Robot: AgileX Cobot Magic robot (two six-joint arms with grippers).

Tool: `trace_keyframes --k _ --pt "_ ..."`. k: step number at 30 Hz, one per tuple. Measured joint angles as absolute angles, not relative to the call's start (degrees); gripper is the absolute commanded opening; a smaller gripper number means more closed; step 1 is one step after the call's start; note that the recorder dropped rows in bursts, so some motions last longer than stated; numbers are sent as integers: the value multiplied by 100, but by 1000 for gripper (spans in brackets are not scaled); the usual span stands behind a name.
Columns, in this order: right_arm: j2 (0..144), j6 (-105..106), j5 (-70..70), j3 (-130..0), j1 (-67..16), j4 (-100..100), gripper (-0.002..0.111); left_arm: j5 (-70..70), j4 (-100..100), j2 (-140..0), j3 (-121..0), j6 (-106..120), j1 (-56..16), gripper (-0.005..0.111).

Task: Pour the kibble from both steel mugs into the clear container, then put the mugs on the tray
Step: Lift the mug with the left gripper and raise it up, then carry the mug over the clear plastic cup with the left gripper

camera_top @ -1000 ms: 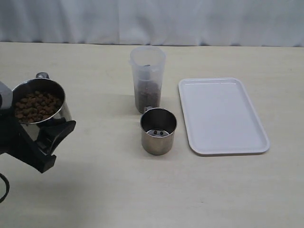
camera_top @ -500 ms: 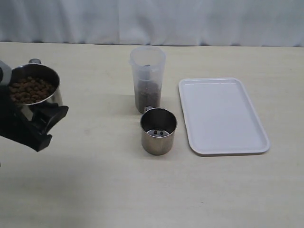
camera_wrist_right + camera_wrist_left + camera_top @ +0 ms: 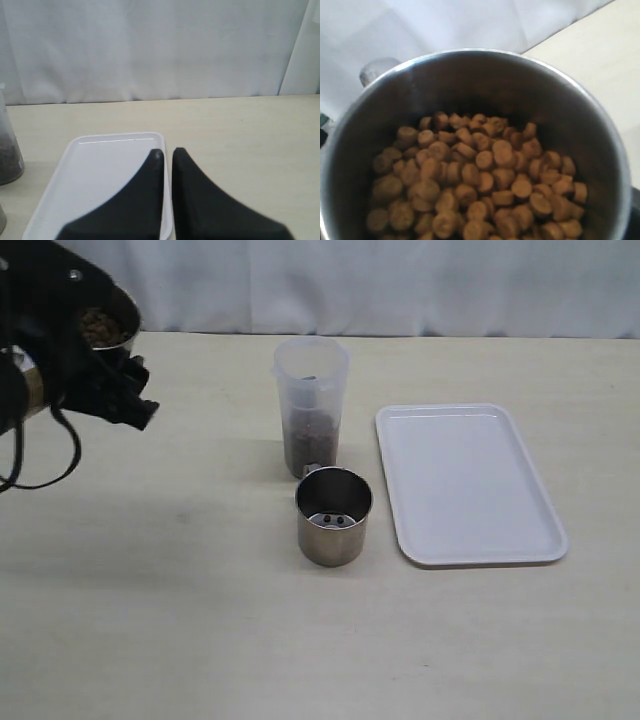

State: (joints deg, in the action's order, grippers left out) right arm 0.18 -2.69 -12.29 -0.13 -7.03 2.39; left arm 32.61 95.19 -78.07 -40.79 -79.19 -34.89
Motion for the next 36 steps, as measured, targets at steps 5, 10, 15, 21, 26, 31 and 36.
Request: trace_keyframes --k 5,10,15,21,26,31,36 --pt "18 -269 -1229 -13 -703 239 5 3401 9870 -8698 -4871 -7929 -3611 0" --pt "18 -269 -1229 -13 -703 239 5 3578 9880 -9354 -5375 -7917 -3611 0" --pt "18 -269 -1229 -13 -703 239 5 3602 9880 -9911 -6024 -7622 -3611 0" --pt "18 -269 -1229 -13 -703 239 5 3602 9880 -10549 -6701 -6989 -3611 0" --pt "18 -269 -1229 -13 -703 239 5 3577 9880 -10943 -7092 -6605 -3611 0" --pt "18 -269 -1229 -13 -703 239 5 3593 9891 -11030 -7217 -5986 -3691 0" --pt "18 -269 -1229 -13 -703 239 5 3771 9891 -11043 -7217 -5270 -3879 0"
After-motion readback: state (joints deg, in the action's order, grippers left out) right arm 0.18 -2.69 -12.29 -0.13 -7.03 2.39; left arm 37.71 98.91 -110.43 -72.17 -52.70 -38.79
